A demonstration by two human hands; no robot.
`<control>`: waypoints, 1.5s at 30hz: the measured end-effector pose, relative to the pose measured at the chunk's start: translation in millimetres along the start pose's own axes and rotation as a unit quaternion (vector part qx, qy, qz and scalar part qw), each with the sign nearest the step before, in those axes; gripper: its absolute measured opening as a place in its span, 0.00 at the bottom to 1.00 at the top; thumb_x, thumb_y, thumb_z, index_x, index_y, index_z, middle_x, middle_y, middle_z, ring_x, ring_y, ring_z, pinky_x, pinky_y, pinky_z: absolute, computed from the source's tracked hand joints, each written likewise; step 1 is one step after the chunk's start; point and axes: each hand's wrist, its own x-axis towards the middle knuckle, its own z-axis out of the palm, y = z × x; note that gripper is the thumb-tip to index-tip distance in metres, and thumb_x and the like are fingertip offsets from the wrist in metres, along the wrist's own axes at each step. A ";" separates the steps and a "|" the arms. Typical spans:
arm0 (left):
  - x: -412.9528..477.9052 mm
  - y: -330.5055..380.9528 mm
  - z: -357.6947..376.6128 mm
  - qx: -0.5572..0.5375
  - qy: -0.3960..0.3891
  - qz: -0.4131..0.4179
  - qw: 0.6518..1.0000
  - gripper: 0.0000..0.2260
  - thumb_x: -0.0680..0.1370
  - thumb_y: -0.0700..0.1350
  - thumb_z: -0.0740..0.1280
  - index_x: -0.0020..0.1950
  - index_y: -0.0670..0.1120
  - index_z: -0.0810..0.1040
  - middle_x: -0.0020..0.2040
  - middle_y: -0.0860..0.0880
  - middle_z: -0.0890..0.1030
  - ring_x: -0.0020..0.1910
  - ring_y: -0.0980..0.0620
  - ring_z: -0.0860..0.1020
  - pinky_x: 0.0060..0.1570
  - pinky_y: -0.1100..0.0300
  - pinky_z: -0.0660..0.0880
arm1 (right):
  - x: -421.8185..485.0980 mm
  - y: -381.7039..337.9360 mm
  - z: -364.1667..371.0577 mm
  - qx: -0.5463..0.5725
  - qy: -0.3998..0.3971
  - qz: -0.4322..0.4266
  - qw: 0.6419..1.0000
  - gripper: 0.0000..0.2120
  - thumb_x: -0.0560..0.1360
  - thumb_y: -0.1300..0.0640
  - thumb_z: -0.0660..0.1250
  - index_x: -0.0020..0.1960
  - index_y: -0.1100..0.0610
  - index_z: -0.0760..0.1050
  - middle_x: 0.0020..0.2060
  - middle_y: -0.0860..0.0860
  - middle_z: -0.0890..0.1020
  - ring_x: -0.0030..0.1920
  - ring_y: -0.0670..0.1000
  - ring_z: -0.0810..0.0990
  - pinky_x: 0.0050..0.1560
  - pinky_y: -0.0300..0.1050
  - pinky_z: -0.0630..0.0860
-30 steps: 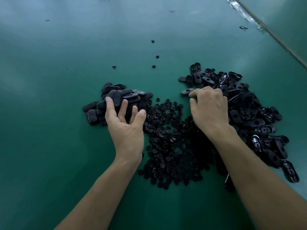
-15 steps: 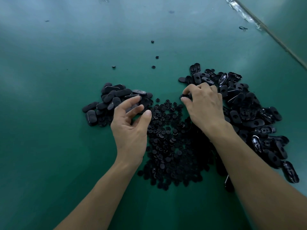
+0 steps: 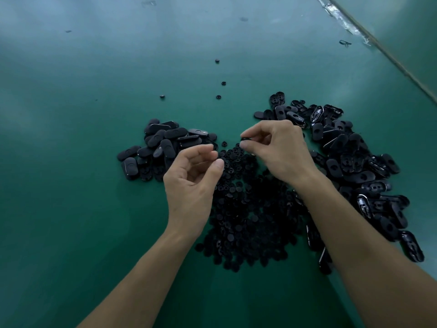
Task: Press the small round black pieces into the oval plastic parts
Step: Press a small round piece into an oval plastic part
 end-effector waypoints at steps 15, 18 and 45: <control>0.4 -0.6 1.0 -0.025 0.010 -0.011 1.000 0.04 0.80 0.41 0.71 0.52 0.48 0.83 0.44 0.48 0.86 0.41 0.51 0.85 0.42 0.62 0.81 | -19.7 -19.1 3.7 0.143 -0.124 -0.021 0.982 0.03 0.78 0.54 0.71 0.50 0.50 0.84 0.41 0.44 0.86 0.41 0.42 0.84 0.46 0.40 0.80; -0.1 -0.3 0.8 -0.039 0.011 -0.015 0.999 0.03 0.80 0.41 0.71 0.52 0.47 0.83 0.44 0.47 0.87 0.42 0.50 0.86 0.43 0.61 0.81 | -23.5 -17.3 1.6 0.146 -0.118 -0.009 0.982 0.03 0.77 0.54 0.72 0.49 0.52 0.84 0.39 0.45 0.86 0.40 0.43 0.84 0.45 0.41 0.80; -1.2 0.4 2.7 -0.017 -0.051 0.010 0.999 0.05 0.74 0.45 0.74 0.50 0.50 0.86 0.49 0.50 0.86 0.50 0.53 0.84 0.50 0.62 0.79 | -34.9 -12.3 16.1 -0.122 -0.115 -0.013 0.986 0.07 0.78 0.51 0.70 0.56 0.49 0.80 0.45 0.47 0.74 0.48 0.49 0.75 0.51 0.46 0.74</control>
